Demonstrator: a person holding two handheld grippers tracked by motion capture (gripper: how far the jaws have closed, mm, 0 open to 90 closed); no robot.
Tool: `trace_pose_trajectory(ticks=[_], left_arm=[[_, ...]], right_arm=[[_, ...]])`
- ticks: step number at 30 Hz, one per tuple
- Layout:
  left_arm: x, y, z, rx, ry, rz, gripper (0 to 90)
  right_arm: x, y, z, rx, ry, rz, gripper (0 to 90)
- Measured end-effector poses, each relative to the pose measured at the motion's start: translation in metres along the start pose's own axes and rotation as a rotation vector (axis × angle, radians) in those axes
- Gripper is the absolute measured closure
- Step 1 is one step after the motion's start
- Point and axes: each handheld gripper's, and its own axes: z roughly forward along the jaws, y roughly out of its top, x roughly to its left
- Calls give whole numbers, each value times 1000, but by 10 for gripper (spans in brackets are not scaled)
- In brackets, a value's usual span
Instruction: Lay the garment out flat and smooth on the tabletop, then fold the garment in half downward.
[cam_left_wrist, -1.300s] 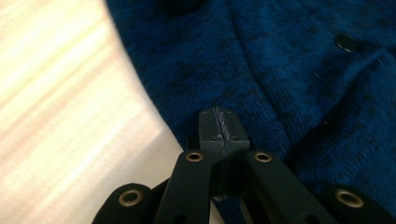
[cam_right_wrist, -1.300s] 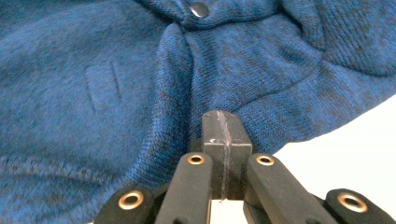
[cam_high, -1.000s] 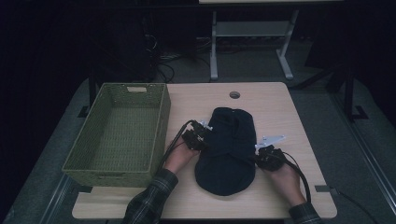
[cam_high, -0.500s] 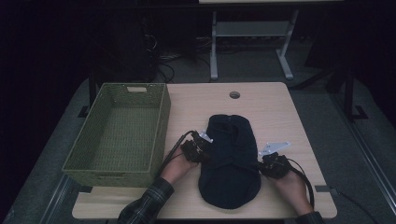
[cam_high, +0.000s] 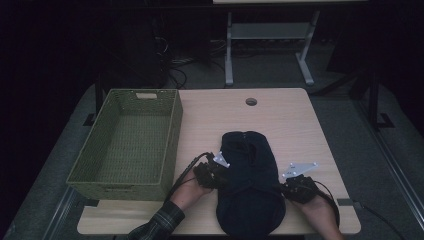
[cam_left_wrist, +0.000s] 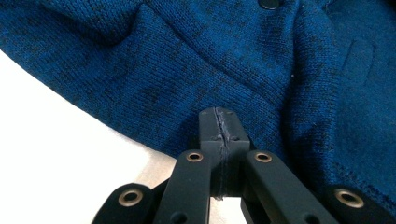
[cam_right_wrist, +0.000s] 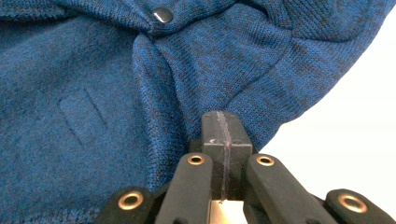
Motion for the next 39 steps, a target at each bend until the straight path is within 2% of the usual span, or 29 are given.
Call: trace_pose_trajectory(ticks=[8,12,17,18,22,30,32,39], left_arm=[[-12,-5,-2,4,-12,19,900],[-13,-6,-2,0,-11,12,899],[-12,-6,-2,2,-16,2,898],[-12,-6,-2,-8,-18,-19,897],[-11,-6,-2,-8,-33,-40,891],[-5,-4,-8,-9,-37,-30,793],[-4,-4,-9,-22,-45,-37,742],[4,3,-15,-33,-18,-26,604]], right_arm=[[14,-9,-7,5,4,-19,898],[17,-12,-9,3,7,-22,898],[17,-12,-10,6,14,-16,898],[16,-12,-10,6,15,-17,898],[16,-12,-10,5,20,-17,890],[9,-6,-13,-9,20,-16,825],[6,-3,-15,-16,18,-12,803],[-5,7,-13,-17,22,2,705]])
